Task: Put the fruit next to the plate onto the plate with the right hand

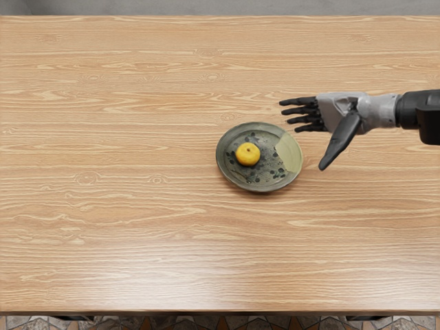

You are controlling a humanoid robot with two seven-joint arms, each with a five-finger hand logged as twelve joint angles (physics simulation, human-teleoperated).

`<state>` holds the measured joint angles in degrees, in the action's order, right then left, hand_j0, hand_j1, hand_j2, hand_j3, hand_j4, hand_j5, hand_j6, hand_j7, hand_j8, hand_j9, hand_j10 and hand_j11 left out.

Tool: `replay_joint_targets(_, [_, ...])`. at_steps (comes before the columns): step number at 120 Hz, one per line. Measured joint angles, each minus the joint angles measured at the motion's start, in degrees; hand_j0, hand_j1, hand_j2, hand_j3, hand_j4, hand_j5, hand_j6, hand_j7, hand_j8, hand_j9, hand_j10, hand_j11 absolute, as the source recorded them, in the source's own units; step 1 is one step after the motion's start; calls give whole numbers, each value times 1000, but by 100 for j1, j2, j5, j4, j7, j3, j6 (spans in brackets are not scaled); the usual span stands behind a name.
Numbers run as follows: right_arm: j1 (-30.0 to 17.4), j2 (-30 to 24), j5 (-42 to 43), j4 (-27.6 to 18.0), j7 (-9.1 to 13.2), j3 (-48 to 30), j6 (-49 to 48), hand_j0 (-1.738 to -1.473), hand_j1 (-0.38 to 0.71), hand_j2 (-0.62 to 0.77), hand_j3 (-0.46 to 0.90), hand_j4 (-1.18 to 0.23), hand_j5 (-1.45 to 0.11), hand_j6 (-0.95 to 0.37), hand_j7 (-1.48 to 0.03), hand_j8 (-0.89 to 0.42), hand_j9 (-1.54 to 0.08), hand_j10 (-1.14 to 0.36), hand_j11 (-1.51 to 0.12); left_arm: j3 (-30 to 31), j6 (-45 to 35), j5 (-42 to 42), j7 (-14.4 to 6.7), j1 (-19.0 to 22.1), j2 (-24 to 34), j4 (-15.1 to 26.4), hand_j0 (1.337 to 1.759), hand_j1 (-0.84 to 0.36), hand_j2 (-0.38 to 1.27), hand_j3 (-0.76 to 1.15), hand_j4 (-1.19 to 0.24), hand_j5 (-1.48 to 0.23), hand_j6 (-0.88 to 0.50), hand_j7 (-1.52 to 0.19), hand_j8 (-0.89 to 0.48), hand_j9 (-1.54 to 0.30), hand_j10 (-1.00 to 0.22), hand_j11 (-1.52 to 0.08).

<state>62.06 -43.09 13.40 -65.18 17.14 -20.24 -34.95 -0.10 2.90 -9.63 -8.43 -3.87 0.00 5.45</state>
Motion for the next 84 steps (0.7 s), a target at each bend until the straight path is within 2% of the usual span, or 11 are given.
replay_joint_targets(54, [-290,-809,-585,23,-3,-4,-6,-1658,-349,1,0,-1,-1,-1,-1,-1,-1,-1,-1,0,0,-2,0,0,0,2,1658,325,4,0,-21,-27,-21,-27,-21,-27,-21,-27])
replay_joint_targets(84, [-393,-873,-702,2,-8,-4,-7,-1658,-349,1,0,-1,0,-1,0,-1,0,-1,0,0,5,-2,0,0,0,7,1658,325,4,0,-21,-27,-21,-27,-21,-27,-21,-27])
